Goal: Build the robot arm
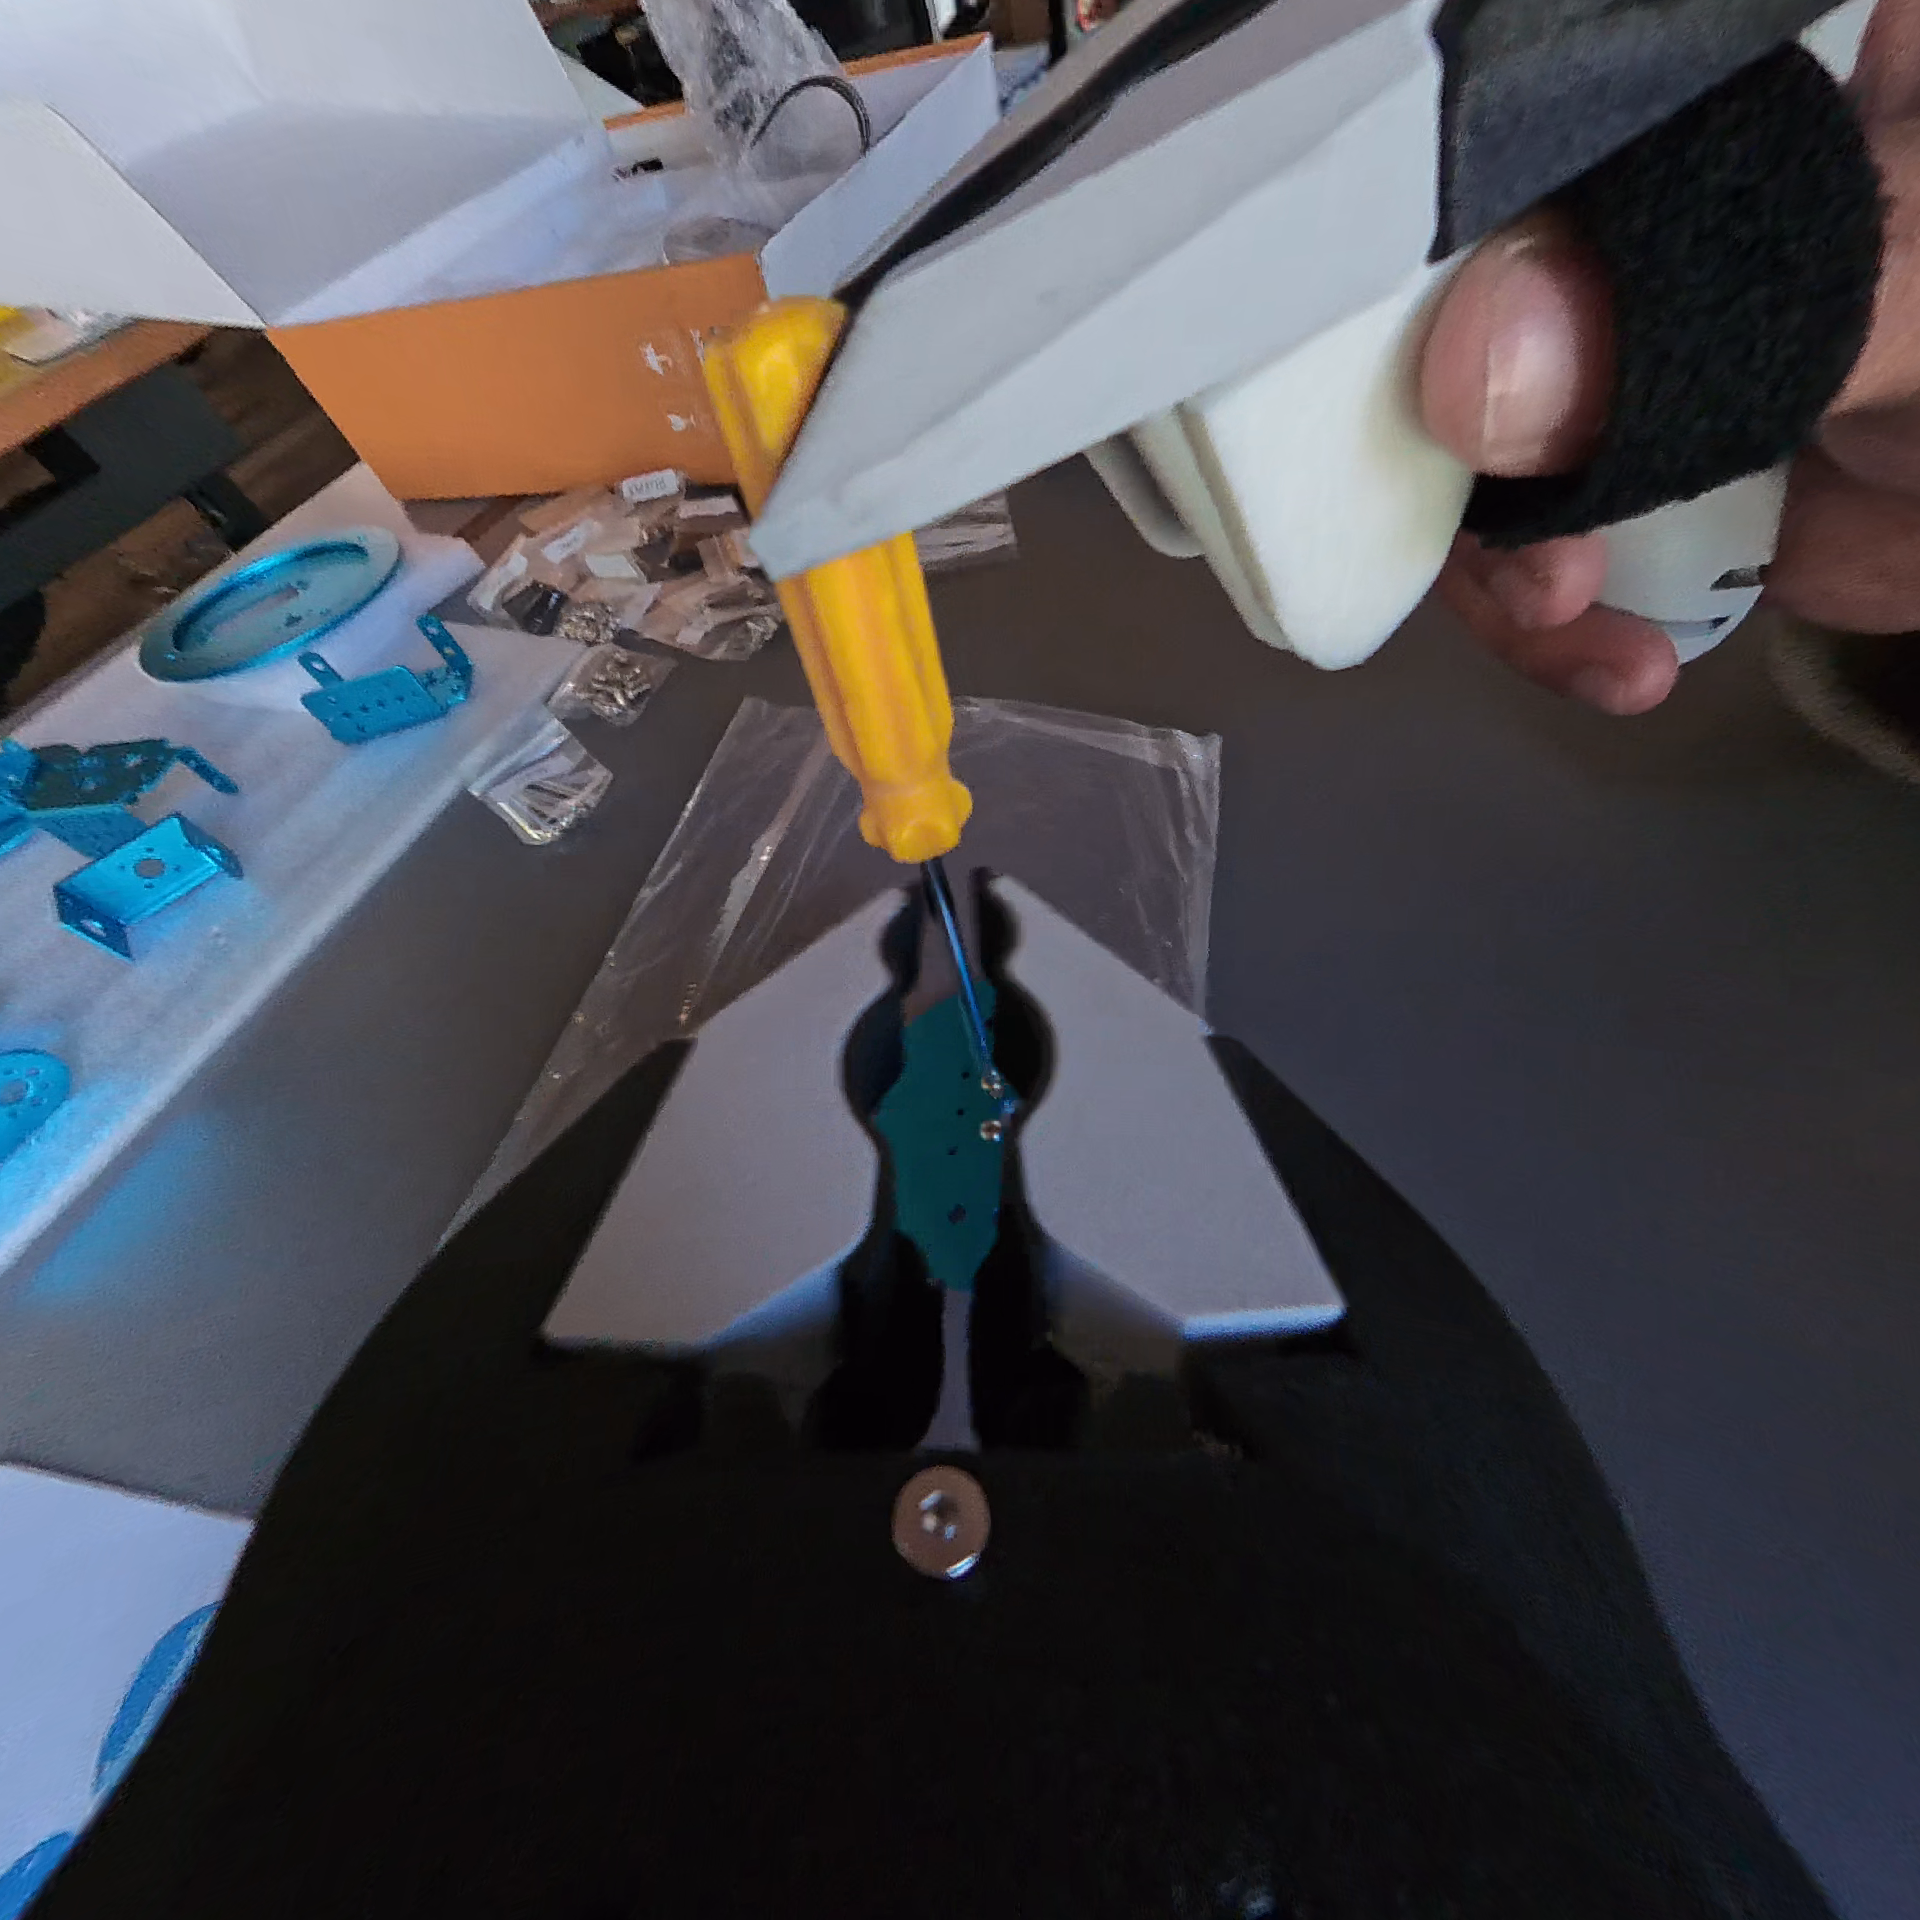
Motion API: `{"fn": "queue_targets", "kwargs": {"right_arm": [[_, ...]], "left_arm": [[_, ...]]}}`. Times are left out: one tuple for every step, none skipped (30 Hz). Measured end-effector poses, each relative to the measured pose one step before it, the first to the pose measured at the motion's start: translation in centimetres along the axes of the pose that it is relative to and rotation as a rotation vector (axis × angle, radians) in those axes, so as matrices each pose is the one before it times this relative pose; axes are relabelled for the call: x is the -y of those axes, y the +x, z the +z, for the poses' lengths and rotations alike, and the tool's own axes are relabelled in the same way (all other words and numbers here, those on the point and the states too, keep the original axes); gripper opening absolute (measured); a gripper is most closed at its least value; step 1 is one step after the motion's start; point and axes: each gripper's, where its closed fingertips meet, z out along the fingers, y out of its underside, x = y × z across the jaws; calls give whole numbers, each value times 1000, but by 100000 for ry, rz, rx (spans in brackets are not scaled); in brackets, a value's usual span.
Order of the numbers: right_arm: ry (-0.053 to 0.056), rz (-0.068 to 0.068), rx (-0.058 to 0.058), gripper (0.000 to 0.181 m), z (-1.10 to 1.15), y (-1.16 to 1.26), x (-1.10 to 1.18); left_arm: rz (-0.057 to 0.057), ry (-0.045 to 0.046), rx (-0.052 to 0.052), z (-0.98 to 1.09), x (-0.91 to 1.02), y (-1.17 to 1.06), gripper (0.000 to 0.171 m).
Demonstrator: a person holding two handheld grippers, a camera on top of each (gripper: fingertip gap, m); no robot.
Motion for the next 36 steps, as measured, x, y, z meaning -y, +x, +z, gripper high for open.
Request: {"fn": "queue_targets", "kwargs": {"right_arm": [[-970, -1200, 1023, 15, 49, -109, 5], [-1720, -1167, 556, 15, -25, 72, -38], [-2033, -2172, 2268, 15, -50, -31, -44], [-2309, -3524, 4014, 16, -71, -135, -39], [-2601, -6290, 5871, 21, -148, -257, 10], [-1953, -9133, 6406, 36, -297, -172, 121], [-1623, -9797, 6530, 44, -472, -57, 178], [-2423, -10137, 8724, 45, -629, -272, 64], [-2781, -7549, 7252, 47, -743, 78, 76], [-1958, -4490, 6566, 54, -761, 282, 241], [-1634, -2809, 7604, 56, -798, 217, 393], [-1612, -5921, 12089, 56, -747, -386, 459], [-6905, -6903, 11710, 62, -685, -419, -244], [-10877, -7624, 8626, 67, -506, -30, -673], [-8545, -9898, 8828, 65, -313, -310, -308], [-7126, -10051, 8464, 63, -145, -450, -106], [-8409, -9689, 5694, 64, 154, 14, -169], [-10207, -11560, 3733, 65, 366, 285, -410], [-8532, -12069, 1641, 65, 407, 481, -280], [-4779, -11788, 1892, 63, 411, 440, 72], [-3450, -11187, 1141, 59, 440, 546, -14], [-2716, -10270, 1256, 58, 508, 458, -208], [-951, -7892, 736, 57, 529, 452, -189], [544, -6769, -15, 54, 488, 422, -150], [2254, -4566, 175, 51, 439, 279, 24], [3205, -2106, 1060, 52, 500, 67, 101], [3157, -1458, 1448, 52, 502, -167, 74], [3945, -1203, -1143, 51, 406, -66, 210], [3081, -2727, -2407, 50, 365, -115, 161], [854, -4200, -3260, 48, 334, -231, -26], [403, -4550, -3898, 44, 216, -273, 53], [924, -3284, -2851, 41, 99, -405, 226], [1, -2472, -831, 38, 50, -527, 178], [-398, -1277, -1066, 37, 49, -253, 149], [325, -51, -101, 36, 65, -142, 207], [-154, 44, 967, 36, 78, -96, 121]], "left_arm": [[895, 701, 1440, 142, 27, -165, 5], [-896, 662, -195, 85, 27, -38, 5], [-2334, 641, -1574, 11, 14, 46, 4], [-2486, 601, -2483, -48, -1, 114, 4], [-1518, 388, -2634, -44, -5, 193, 4], [231, 290, -822, 3, -14, 59, 4], [1398, 85, 61, 31, -6, 29, 4], [1186, -113, -565, 57, 19, 164, 4], [177, -128, -767, 87, 19, 175, 4], [-518, -212, -620, 55, 16, 98, 4], [-552, 100, -1139, 9, 2, 88, 4], [-973, 359, -1730, -34, 17, 105, 4], [-1448, 383, -1771, -53, -2, 54, 4], [-1535, 562, -2327, -58, 1, 109, 4], [-1337, 514, -2373, -47, -2, 124, 4], [-986, 307, -1955, -63, -14, 92, 4], [-982, 257, -1586, -39, -17, 61, 4], [-687, 48, -1907, -14, -18, 165, 4], [-27, -219, -1427, 22, -26, 150, 4], [385, -405, -790, 44, -51, 80, 4], [944, -762, 77, 80, -88, -55, 4], [2168, -946, 728, 91, -124, -74, 4], [2408, -281, -237, 52, -71, 122, 4], [1940, 82, -350, -21, 9, 125, 4], [1292, 225, 848, -36, -3, -83, 4], [544, 1049, 81, -20, 4, -23, 4], [-184, 362, -1016, -31, 15, 101, 4], [-204, 113, -255, -27, 9, -8, 4], [-372, -19, 46, -11, -3, -90, 4], [-621, 17, -406, -12, -1, -59, 3], [-739, 20, -260, -14, -2, -101, 3], [-1081, -67, -229, -14, -12, -122, 4], [-1197, -115, -674, 21, -12, -75, 3], [-559, -250, -715, 68, -15, -9, 4], [212, -292, 37, 85, -11, -40, 4], [393, -175, -452, 57, -8, 39, 4]]}}
